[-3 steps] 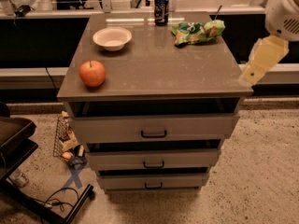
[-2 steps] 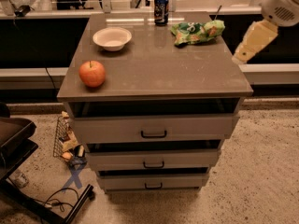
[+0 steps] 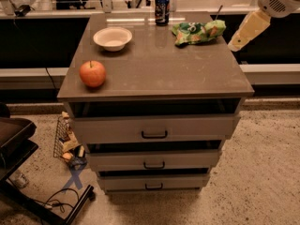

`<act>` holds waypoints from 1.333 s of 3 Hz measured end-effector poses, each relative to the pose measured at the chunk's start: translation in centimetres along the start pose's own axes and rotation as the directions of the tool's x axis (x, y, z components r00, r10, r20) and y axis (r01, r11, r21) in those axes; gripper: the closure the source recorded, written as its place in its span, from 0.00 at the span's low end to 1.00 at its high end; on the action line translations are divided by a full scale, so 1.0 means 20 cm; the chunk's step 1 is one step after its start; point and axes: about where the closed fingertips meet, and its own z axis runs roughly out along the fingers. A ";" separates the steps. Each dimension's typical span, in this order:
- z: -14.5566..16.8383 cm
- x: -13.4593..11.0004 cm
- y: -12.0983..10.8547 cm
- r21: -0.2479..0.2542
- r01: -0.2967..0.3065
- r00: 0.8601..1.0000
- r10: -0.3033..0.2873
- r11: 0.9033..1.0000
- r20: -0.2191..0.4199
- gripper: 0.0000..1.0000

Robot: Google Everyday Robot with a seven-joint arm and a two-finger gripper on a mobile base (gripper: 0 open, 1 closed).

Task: Move green rice chip bag near apple

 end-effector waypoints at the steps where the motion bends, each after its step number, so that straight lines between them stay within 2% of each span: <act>1: 0.16 -0.08 -0.09 -0.029 0.020 0.995 -0.017 0.999 0.102 0.00; 2: 0.44 -0.17 -0.11 -0.110 0.078 0.985 -0.059 0.991 0.164 0.00; 3: 0.62 -0.26 -0.21 -0.114 0.112 0.967 -0.082 0.987 0.242 0.00; 4: 0.65 -0.28 -0.29 -0.080 0.106 0.957 -0.080 0.991 0.279 0.00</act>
Offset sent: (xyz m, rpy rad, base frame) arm 0.1586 0.0315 -0.0107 0.1573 -0.0688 0.3027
